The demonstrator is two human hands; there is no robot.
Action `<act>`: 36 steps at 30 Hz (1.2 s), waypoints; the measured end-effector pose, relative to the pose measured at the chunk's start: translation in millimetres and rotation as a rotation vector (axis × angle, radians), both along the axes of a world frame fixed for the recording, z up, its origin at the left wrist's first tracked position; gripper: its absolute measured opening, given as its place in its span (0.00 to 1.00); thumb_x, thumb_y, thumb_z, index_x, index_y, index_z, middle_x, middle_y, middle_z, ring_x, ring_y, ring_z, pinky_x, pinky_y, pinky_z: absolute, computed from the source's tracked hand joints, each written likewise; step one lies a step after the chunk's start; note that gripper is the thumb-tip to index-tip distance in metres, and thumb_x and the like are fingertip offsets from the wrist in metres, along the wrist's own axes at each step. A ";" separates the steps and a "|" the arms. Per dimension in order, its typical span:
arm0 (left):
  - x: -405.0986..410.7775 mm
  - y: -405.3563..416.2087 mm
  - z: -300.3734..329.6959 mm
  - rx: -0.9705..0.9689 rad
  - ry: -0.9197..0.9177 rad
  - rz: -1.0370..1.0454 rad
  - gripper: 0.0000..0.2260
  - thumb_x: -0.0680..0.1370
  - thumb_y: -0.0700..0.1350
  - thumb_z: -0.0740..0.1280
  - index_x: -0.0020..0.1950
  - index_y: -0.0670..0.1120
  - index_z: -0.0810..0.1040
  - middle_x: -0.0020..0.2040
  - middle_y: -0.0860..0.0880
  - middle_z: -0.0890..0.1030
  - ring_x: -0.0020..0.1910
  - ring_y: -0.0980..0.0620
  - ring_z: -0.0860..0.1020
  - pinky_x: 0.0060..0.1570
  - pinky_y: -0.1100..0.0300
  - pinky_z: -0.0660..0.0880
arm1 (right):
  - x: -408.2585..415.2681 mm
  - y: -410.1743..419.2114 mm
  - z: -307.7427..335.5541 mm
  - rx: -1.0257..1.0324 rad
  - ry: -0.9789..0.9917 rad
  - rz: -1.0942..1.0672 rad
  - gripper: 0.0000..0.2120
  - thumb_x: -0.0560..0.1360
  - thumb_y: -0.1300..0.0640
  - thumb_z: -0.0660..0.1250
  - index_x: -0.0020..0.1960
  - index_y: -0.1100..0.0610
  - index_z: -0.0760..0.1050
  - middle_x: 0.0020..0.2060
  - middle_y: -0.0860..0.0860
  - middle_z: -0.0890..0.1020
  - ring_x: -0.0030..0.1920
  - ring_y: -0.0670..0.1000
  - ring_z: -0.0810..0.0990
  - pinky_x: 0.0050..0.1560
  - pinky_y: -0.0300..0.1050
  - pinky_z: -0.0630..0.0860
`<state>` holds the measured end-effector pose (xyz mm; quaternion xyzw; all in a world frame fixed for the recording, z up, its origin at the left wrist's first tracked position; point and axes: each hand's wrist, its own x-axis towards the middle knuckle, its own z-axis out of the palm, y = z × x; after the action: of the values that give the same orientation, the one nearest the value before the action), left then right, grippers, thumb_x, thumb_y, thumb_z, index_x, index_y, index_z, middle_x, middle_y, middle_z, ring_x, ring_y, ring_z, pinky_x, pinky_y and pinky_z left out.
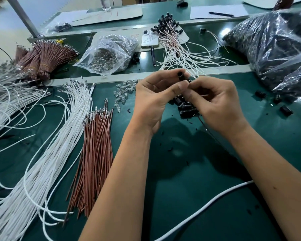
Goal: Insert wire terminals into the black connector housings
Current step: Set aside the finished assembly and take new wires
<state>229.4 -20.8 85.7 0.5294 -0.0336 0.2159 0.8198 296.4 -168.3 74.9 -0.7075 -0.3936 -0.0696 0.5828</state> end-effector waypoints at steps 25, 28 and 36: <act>6.1 -7.6 -2.6 -0.104 0.269 0.078 0.05 0.76 0.32 0.71 0.43 0.39 0.85 0.38 0.45 0.85 0.36 0.51 0.81 0.39 0.63 0.78 | -7.7 7.9 -2.4 -0.085 0.119 -0.057 0.12 0.79 0.57 0.70 0.38 0.60 0.79 0.27 0.55 0.78 0.28 0.51 0.72 0.30 0.46 0.70; 8.8 -13.2 -3.3 -0.084 0.259 0.168 0.05 0.75 0.31 0.72 0.43 0.40 0.84 0.37 0.44 0.85 0.36 0.50 0.82 0.41 0.61 0.79 | -3.6 7.3 -5.7 -0.120 0.089 -0.065 0.10 0.79 0.58 0.69 0.40 0.60 0.80 0.29 0.57 0.78 0.30 0.58 0.73 0.31 0.55 0.73; 8.3 -12.9 -1.7 -0.032 0.238 0.233 0.04 0.74 0.29 0.73 0.43 0.37 0.83 0.36 0.46 0.84 0.33 0.54 0.81 0.38 0.63 0.79 | -2.8 7.3 -8.7 -0.164 -0.005 -0.045 0.11 0.80 0.58 0.69 0.39 0.50 0.78 0.29 0.46 0.74 0.31 0.50 0.70 0.31 0.54 0.72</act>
<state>237.6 -33.7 84.1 0.5385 0.1287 0.2456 0.7957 293.6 -161.1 66.3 -0.7615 -0.3832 -0.0519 0.5202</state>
